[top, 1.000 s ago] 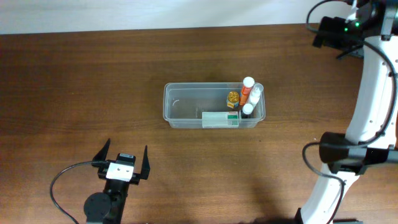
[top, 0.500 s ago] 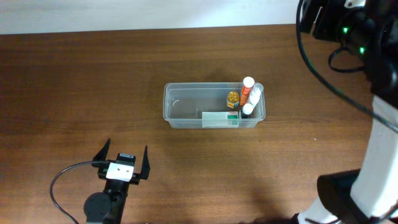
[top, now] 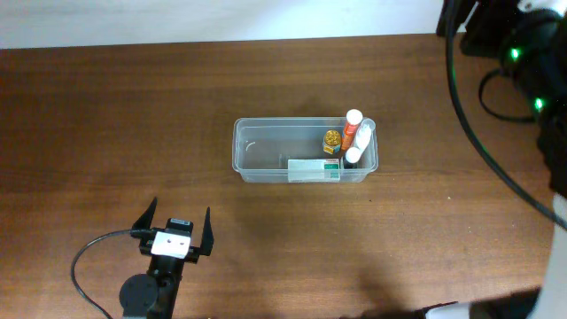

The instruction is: Pack container

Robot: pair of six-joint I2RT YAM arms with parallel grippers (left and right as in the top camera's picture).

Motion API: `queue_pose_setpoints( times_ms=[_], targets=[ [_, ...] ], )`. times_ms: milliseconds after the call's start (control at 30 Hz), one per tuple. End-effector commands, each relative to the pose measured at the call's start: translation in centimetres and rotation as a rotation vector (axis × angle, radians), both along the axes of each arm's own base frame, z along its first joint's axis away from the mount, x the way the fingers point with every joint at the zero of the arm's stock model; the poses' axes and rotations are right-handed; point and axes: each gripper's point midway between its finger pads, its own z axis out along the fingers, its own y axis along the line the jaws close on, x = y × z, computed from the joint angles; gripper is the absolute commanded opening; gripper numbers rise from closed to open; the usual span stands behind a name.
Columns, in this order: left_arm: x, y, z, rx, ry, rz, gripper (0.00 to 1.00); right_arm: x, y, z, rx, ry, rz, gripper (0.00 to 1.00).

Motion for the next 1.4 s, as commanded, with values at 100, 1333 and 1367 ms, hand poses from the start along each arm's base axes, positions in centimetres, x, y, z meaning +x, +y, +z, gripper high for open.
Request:
queue_pose_setpoints(
  times_ms=[100,1333,1367],
  targets=[
    [0.0,0.3,-0.1,-0.002,-0.004,0.013,0.99,-3.1,-0.6,-1.0,0.017,-0.087,-0.010,0.98],
    [0.0,0.3,-0.1,-0.002,-0.004,0.013,0.99,-11.1,-0.9,-35.0,0.053,-0.288,0.102,0.98],
    [0.0,0.3,-0.1,-0.002,-0.004,0.013,0.99,-11.0,-1.0,-35.7,0.050,-0.275,0.101,0.98]
  ],
)
